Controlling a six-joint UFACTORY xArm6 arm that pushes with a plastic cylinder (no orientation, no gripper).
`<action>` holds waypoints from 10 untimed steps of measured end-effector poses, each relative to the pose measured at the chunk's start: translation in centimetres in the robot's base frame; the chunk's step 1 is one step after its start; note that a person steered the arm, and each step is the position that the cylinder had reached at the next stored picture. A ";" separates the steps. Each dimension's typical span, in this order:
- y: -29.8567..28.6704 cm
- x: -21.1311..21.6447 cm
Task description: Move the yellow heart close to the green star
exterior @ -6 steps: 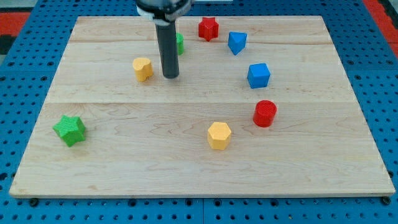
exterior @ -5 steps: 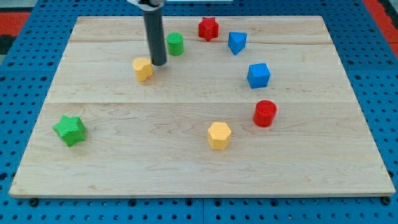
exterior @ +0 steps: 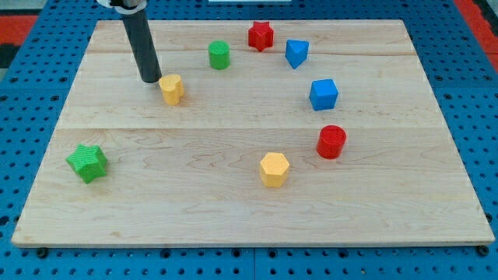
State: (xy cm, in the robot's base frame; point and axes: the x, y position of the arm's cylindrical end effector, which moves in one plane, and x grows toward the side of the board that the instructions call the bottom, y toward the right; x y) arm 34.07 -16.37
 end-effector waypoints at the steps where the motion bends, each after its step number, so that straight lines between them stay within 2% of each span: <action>1: 3.0 -0.3; 2: 5.2 -0.3; 3: 2.4 3.8; 5: 8.6 6.2; 6: 3.7 9.2; 7: -1.2 8.2; 8: -1.2 5.9; 9: -5.2 4.7; 10: -6.6 1.7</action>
State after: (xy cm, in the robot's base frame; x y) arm 35.72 -22.94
